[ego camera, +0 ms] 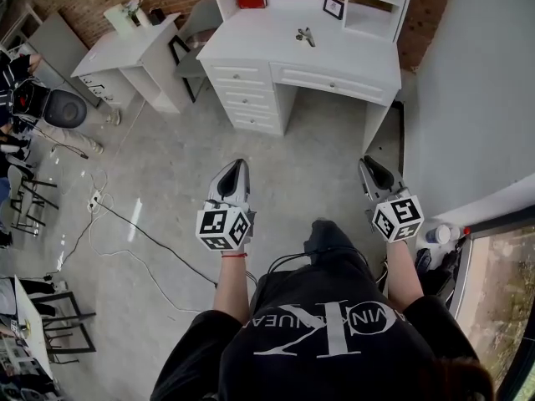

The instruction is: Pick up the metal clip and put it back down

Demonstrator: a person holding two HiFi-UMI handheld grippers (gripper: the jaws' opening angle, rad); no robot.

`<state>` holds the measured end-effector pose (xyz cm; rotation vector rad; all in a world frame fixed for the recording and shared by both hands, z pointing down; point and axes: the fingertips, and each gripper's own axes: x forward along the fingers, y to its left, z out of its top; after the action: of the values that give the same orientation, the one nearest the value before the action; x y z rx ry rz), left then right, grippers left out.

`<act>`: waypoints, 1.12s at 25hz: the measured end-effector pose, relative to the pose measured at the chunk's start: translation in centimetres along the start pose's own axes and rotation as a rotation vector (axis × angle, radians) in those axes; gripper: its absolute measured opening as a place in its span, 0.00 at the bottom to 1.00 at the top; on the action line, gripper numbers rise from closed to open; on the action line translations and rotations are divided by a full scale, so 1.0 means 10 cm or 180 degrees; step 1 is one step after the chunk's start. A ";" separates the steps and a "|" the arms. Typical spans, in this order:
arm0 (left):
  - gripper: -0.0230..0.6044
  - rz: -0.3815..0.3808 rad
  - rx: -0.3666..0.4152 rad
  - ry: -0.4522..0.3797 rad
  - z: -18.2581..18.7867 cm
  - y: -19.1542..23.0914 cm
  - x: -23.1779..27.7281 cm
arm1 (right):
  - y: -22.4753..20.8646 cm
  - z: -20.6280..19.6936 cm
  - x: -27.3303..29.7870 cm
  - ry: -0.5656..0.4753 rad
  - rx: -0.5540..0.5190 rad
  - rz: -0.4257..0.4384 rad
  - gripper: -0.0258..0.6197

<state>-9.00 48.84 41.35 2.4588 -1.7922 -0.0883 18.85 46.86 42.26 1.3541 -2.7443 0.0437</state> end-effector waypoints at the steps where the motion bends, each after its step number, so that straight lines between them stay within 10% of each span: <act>1: 0.05 -0.0003 0.0002 0.0013 -0.02 0.01 0.05 | -0.04 -0.01 0.04 -0.0008 0.0027 -0.0006 0.07; 4: 0.05 0.0019 -0.0011 0.0042 -0.07 0.07 0.24 | -0.20 -0.04 0.18 -0.0031 0.0102 -0.0004 0.22; 28: 0.05 0.0141 -0.0160 0.0238 -0.14 0.83 2.74 | -1.86 -0.13 2.38 0.0285 0.0233 0.0114 0.22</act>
<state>-8.29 20.26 43.99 2.3545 -1.7904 -0.0370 19.29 16.79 45.36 1.2868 -2.7171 0.2038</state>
